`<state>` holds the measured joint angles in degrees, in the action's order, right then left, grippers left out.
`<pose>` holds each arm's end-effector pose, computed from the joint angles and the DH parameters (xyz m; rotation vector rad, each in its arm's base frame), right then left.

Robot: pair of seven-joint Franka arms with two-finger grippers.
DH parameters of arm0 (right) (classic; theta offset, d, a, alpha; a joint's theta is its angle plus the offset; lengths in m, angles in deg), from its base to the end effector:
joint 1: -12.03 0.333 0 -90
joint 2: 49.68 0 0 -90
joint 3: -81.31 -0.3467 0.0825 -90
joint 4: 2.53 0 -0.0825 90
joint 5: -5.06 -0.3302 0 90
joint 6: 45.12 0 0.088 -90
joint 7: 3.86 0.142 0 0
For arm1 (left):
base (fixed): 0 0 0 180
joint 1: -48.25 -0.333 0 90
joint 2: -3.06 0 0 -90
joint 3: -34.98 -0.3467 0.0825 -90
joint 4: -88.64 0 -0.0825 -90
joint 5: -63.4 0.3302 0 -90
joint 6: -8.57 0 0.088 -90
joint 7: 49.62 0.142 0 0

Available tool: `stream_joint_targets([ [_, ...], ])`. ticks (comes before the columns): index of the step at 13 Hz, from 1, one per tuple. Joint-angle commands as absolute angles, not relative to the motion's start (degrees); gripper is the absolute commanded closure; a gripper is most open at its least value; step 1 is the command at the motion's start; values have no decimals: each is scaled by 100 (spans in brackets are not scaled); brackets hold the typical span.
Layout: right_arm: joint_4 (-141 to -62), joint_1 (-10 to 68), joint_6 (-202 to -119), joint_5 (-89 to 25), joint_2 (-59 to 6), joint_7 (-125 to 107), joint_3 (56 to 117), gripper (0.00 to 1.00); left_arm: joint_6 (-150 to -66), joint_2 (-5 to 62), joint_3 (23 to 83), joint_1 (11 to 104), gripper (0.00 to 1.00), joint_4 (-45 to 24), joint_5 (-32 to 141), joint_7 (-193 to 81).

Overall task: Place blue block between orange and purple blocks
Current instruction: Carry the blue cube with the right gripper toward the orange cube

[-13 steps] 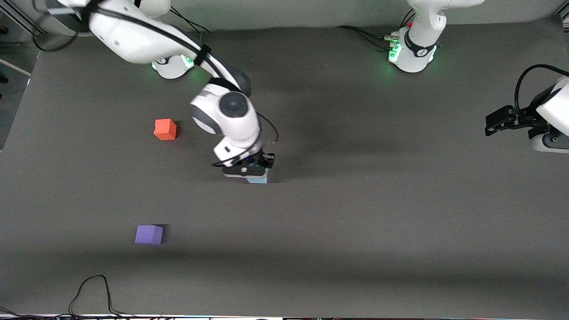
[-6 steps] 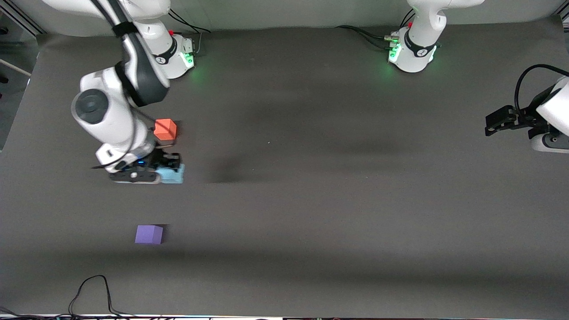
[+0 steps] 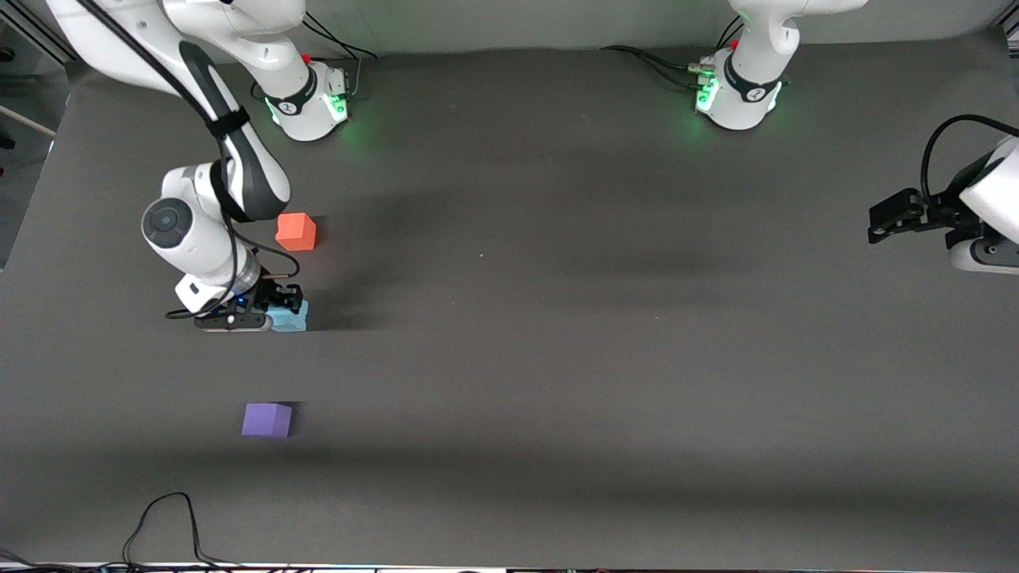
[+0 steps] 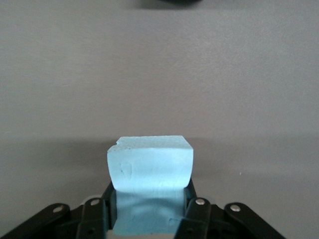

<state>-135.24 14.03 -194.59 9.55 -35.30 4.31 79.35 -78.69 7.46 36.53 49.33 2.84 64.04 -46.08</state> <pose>0.5073 0.0353 0.2778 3.1127 -0.0125 0.0703 0.5195 -0.0216 0.6074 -3.1274 0.1681 0.0804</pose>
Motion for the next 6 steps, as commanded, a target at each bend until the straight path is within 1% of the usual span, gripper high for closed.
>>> stream_joint_targets([
  [1,-13454,1431,-19769,840,-3238,18,8131,59,-7897,623,3674,4922,0,189,6393,-4601],
  [4,-13454,1431,-19788,831,-3149,36,8140,55,-7914,632,3674,4922,0,189,6384,-4601],
  [5,-13454,1440,-19779,831,-3140,45,8140,50,-7914,632,3674,4922,0,189,6384,-4601],
  [6,-13454,1431,-19779,831,-3140,62,8140,16,-7914,632,3674,4922,0,189,6384,-4601],
])
